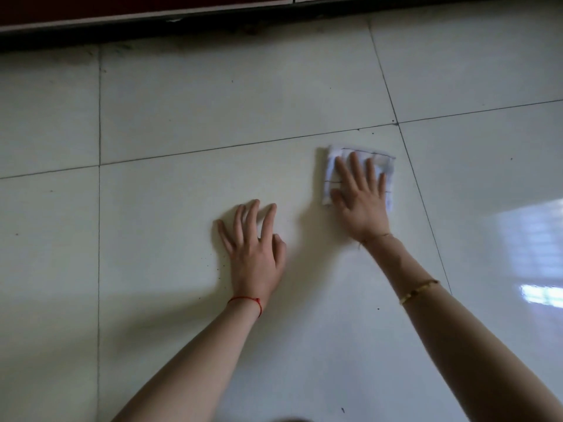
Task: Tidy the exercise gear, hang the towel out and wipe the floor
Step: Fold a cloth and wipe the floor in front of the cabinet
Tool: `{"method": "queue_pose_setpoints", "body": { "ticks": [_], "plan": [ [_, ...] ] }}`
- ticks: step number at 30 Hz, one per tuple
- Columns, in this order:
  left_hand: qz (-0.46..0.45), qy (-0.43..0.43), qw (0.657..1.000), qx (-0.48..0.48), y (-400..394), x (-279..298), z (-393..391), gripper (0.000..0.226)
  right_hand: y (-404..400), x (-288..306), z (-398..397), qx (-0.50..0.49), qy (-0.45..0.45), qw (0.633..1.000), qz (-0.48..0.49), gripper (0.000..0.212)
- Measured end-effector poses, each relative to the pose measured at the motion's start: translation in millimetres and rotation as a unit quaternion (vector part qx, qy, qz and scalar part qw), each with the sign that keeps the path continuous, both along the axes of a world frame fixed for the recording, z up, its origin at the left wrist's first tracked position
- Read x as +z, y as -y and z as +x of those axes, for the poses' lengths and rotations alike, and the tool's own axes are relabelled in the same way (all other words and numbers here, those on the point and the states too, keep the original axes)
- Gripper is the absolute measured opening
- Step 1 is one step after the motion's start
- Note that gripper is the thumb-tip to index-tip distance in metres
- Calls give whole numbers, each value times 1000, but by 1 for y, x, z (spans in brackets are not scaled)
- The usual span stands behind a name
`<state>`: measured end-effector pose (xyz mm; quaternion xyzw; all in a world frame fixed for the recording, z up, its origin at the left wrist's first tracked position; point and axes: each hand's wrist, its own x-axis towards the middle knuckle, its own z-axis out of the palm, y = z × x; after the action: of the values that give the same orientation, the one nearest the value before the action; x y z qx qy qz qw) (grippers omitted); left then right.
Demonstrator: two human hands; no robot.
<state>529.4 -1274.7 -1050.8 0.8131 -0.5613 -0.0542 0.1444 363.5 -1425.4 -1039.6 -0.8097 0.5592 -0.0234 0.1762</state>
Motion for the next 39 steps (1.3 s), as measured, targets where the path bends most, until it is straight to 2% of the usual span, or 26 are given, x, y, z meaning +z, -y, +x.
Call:
{"method": "queue_pose_setpoints", "body": {
  "ticks": [4,10,14,19,24,27,34,36,39],
  "plan": [
    [-3,0,1000,2,0,0,0,51,55,5,-27,-106,-33,994,14,66],
    [19,-5,1000,0,1,-1,1,52,114,8,2,-122,-45,990,47,64],
    [19,4,1000,-2,2,-3,1,53,106,7,41,-52,-40,997,32,64],
    [23,16,1000,1,1,-4,0,54,51,6,83,81,-32,996,7,62],
    [-8,23,1000,-6,-2,-3,1,52,13,-1,61,151,-9,988,-7,59],
    [-23,21,1000,-2,-1,-3,0,51,15,-1,17,103,-14,994,-11,61],
    [-7,24,1000,-1,-1,-5,-4,51,-9,0,-76,-129,-54,990,8,60],
    [0,26,1000,0,-1,-5,-6,50,-29,1,-79,-149,-55,987,13,61],
    [11,27,1000,3,-2,-6,-9,50,-67,7,-66,-105,-50,993,20,66]
  ]
}}
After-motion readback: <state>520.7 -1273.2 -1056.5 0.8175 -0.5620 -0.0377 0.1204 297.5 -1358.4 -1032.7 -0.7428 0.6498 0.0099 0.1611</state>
